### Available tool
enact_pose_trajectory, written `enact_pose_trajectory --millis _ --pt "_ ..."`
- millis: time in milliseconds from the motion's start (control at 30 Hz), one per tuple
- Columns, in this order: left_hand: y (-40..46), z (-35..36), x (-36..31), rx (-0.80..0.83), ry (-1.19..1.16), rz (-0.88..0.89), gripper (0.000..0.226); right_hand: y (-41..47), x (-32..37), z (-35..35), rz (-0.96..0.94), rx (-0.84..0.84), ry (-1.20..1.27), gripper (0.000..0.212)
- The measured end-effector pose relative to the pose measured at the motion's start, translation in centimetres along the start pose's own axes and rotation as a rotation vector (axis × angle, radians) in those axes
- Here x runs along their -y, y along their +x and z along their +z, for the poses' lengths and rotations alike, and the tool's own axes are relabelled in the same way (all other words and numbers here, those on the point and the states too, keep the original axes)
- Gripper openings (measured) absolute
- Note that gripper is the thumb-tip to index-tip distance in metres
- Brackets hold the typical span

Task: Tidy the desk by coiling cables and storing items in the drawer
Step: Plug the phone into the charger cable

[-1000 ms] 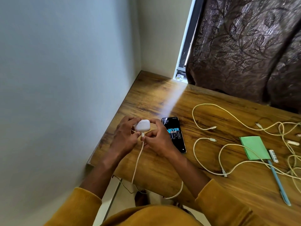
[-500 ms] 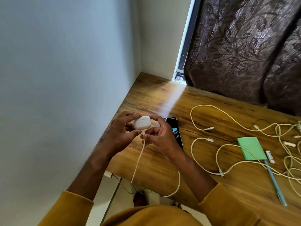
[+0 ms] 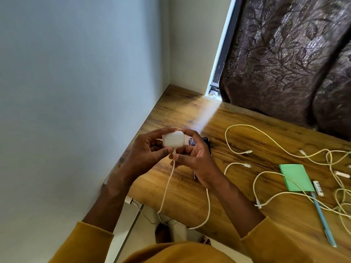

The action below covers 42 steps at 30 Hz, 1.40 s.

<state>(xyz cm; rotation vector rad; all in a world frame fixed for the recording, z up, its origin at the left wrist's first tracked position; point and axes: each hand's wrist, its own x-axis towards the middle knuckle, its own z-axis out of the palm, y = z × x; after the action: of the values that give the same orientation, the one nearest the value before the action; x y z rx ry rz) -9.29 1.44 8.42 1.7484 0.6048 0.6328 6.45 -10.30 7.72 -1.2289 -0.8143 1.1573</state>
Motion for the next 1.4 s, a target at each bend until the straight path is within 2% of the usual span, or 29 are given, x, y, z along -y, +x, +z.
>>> enact_pose_trajectory --millis 533,1067,1400 --pt "0.1 0.9 -0.1 -0.008 -0.065 0.003 0.056 0.1 0.5 -0.8 -0.004 0.016 -0.017 0.069" --pt "1.1 0.6 1.5 -0.010 0.100 0.017 0.061 1.1 -0.3 -1.3 0.022 0.005 -0.008 0.064" --pt "1.3 0.5 2.5 -0.018 0.170 -0.013 0.058 2.2 -1.9 -1.5 0.036 -0.010 -0.103 0.062"
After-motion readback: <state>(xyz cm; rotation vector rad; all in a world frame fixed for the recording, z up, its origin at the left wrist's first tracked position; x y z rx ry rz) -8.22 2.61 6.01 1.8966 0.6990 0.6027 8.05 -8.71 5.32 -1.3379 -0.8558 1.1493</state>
